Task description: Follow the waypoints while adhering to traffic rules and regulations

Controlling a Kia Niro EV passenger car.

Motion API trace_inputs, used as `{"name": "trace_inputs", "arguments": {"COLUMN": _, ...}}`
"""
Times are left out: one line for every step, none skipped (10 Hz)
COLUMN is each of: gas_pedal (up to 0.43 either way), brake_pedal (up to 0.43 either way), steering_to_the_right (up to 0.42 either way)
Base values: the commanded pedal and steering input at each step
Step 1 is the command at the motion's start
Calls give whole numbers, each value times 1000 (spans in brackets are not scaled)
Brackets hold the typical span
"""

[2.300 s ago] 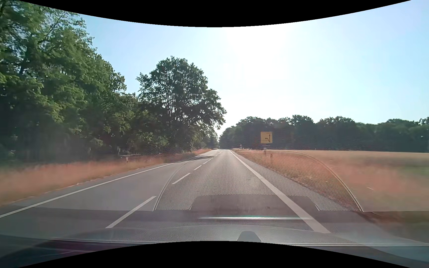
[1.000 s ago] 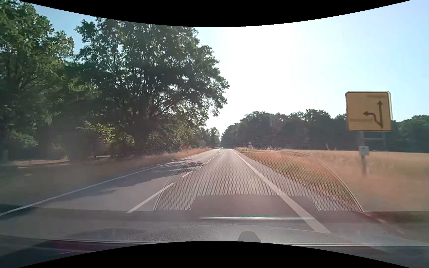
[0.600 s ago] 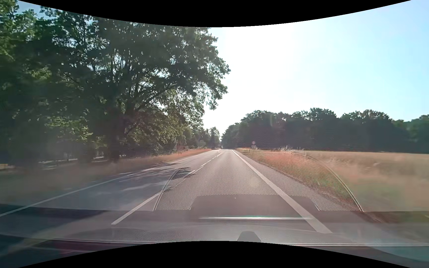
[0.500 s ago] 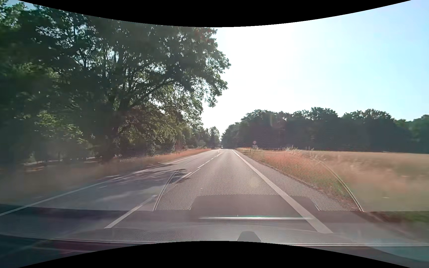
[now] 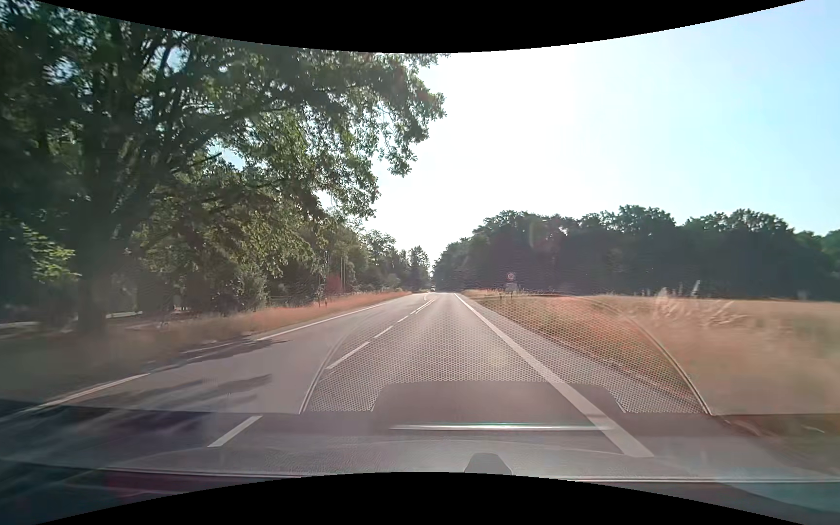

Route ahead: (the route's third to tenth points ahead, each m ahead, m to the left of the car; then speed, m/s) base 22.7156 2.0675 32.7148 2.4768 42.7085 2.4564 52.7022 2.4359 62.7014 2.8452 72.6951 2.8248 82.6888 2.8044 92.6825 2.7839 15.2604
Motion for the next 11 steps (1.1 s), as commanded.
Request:
{"name": "trace_inputs", "arguments": {"gas_pedal": 0, "brake_pedal": 201, "steering_to_the_right": -4}}
{"name": "trace_inputs", "arguments": {"gas_pedal": 0, "brake_pedal": 195, "steering_to_the_right": -4}}
{"name": "trace_inputs", "arguments": {"gas_pedal": 0, "brake_pedal": 195, "steering_to_the_right": -4}}
{"name": "trace_inputs", "arguments": {"gas_pedal": 0, "brake_pedal": 195, "steering_to_the_right": -4}}
{"name": "trace_inputs", "arguments": {"gas_pedal": 0, "brake_pedal": 195, "steering_to_the_right": -4}}
{"name": "trace_inputs", "arguments": {"gas_pedal": 0, "brake_pedal": 195, "steering_to_the_right": -4}}
{"name": "trace_inputs", "arguments": {"gas_pedal": 0, "brake_pedal": 195, "steering_to_the_right": -4}}
{"name": "trace_inputs", "arguments": {"gas_pedal": 0, "brake_pedal": 195, "steering_to_the_right": -4}}
{"name": "trace_inputs", "arguments": {"gas_pedal": 0, "brake_pedal": 195, "steering_to_the_right": -4}}
{"name": "trace_inputs", "arguments": {"gas_pedal": 0, "brake_pedal": 195, "steering_to_the_right": -4}}
{"name": "trace_inputs", "arguments": {"gas_pedal": 0, "brake_pedal": 201, "steering_to_the_right": -4}}
